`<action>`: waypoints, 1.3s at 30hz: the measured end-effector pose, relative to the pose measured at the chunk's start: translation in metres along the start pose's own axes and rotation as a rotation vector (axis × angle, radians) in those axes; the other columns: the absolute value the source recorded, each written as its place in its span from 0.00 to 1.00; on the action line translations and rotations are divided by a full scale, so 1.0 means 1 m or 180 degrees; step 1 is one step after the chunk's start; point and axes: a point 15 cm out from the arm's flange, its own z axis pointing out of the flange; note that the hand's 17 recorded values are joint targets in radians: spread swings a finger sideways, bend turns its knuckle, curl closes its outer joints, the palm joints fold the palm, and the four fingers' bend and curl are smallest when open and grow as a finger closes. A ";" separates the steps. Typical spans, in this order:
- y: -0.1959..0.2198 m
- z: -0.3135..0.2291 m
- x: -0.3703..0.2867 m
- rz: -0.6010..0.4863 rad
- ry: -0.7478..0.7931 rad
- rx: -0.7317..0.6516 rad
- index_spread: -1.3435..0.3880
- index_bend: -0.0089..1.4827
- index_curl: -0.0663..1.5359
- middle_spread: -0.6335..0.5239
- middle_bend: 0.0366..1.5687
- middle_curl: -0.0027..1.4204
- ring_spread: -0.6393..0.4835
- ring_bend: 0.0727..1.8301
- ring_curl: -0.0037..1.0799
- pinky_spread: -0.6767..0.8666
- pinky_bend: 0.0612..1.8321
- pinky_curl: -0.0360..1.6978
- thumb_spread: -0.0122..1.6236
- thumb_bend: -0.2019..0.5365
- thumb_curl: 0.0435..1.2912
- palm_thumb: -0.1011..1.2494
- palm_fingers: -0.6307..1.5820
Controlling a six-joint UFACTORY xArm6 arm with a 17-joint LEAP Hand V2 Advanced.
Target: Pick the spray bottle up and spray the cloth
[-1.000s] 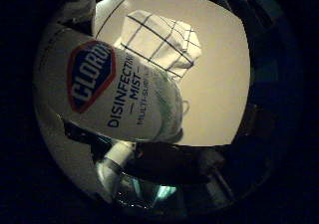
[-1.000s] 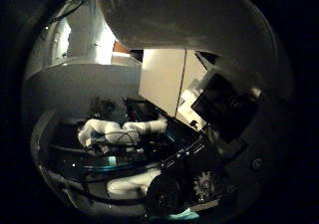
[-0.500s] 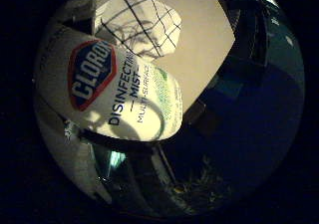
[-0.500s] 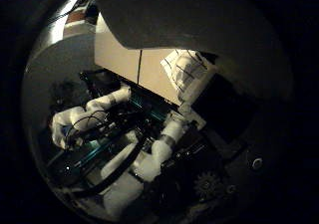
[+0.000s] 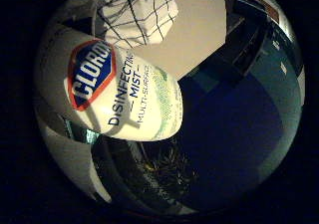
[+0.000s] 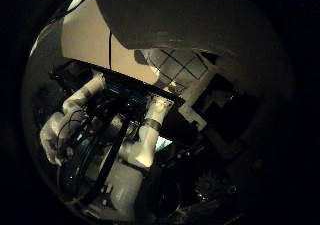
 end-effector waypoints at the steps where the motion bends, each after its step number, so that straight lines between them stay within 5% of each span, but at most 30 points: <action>1: 0.000 0.000 0.000 0.0002 -0.0002 -0.0002 0.67 0.77 0.42 0.46 0.82 0.39 0.42 0.77 0.49 0.28 0.60 0.50 0.65 0.26 0.53 0.85 0.85; 16: 0.018 -0.015 -0.005 0.0105 -0.0292 0.0366 0.67 0.77 0.42 0.46 0.81 0.39 0.42 0.77 0.49 0.28 0.59 0.51 0.65 0.26 0.54 0.86 0.85; 32: 0.014 -0.214 -0.119 -0.0445 -0.2019 0.2912 0.67 0.77 0.42 0.46 0.82 0.39 0.43 0.77 0.49 0.29 0.59 0.52 0.64 0.26 0.55 0.88 0.85; 39: 0.000 -0.258 -0.152 -0.0781 -0.2723 0.3653 0.67 0.77 0.43 0.48 0.82 0.39 0.43 0.77 0.49 0.28 0.60 0.52 0.64 0.26 0.56 0.89 0.85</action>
